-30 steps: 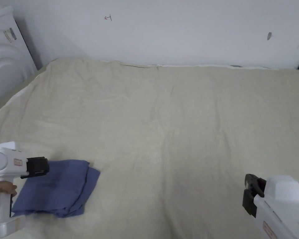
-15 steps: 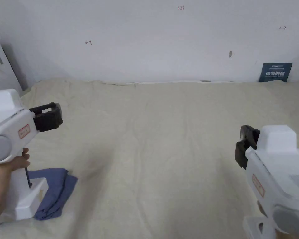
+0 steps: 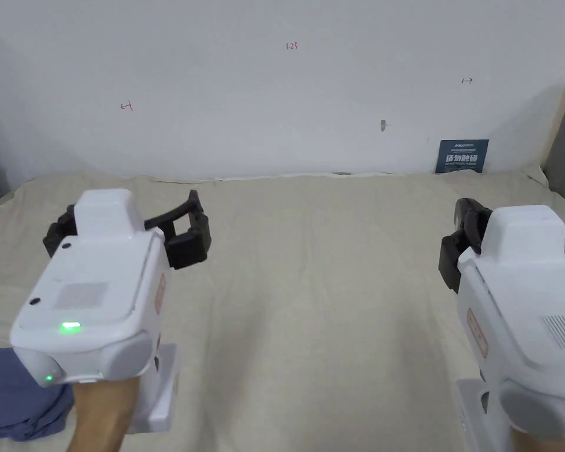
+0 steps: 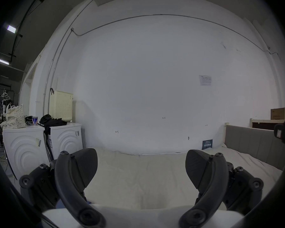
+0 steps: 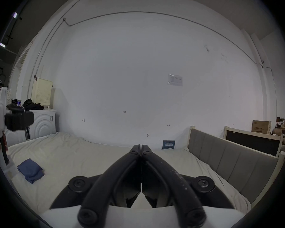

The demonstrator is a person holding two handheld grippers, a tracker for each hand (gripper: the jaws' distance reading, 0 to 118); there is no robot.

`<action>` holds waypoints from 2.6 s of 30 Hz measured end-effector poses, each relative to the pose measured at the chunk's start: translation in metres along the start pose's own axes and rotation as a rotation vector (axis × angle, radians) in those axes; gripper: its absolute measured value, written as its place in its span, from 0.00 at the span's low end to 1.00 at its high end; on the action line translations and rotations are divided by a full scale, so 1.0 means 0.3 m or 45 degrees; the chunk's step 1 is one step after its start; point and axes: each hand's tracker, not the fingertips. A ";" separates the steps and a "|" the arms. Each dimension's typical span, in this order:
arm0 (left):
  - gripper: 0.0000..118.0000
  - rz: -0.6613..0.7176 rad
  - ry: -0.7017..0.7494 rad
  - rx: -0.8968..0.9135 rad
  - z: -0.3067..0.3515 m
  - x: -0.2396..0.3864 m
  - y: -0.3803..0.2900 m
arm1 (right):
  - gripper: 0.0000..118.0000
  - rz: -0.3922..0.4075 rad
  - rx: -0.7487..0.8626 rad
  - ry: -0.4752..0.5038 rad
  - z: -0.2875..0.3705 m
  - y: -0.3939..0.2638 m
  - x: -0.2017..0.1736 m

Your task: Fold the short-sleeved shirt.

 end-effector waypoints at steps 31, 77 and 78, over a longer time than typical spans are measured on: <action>0.00 -0.052 -0.131 -0.043 0.078 0.099 -0.084 | 0.01 -0.019 0.009 -0.039 0.021 -0.032 0.022; 0.00 -0.057 -0.145 -0.048 0.084 0.091 -0.075 | 0.01 -0.007 0.011 -0.036 0.035 -0.014 0.015; 0.00 -0.060 -0.145 -0.049 0.083 0.090 -0.075 | 0.01 -0.006 0.011 -0.037 0.035 -0.013 0.014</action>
